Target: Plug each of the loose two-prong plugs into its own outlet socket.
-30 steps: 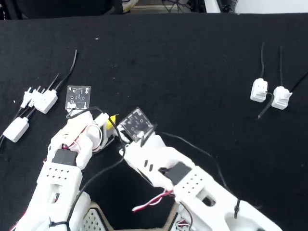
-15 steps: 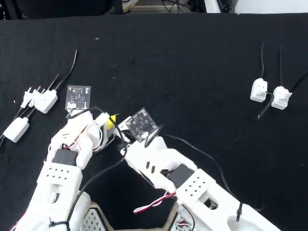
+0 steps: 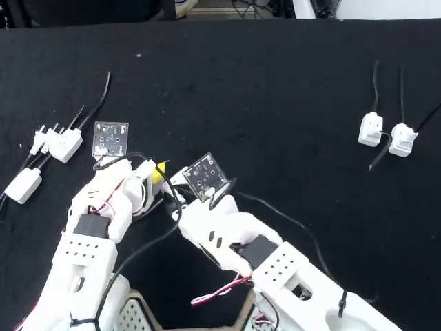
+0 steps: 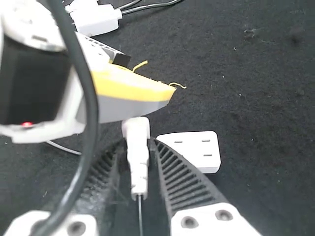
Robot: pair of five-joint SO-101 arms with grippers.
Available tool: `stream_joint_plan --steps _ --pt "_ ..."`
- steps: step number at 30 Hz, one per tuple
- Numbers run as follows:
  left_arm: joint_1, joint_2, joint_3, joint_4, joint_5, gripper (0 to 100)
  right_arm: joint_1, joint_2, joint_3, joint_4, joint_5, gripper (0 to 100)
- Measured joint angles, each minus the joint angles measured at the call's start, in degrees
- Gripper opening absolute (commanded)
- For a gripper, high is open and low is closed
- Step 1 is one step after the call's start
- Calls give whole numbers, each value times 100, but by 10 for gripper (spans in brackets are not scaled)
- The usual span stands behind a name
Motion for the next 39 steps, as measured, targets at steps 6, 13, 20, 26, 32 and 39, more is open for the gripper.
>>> stream_joint_plan --steps 6,13,20,26,32,39 --pt "0 -9 0 0 0 242 0 0 0 0 0 10" --pt "0 -35 62 -9 0 242 0 0 9 0 0 10" --pt "0 -35 105 -9 18 242 88 0 9 0 0 10" --pt "9 -35 229 -308 18 242 105 0 9 -18 -9 10" --pt "132 -44 308 -422 18 242 105 0 9 -18 -9 10" --pt "141 -44 308 -431 18 242 141 0 9 0 -9 10"
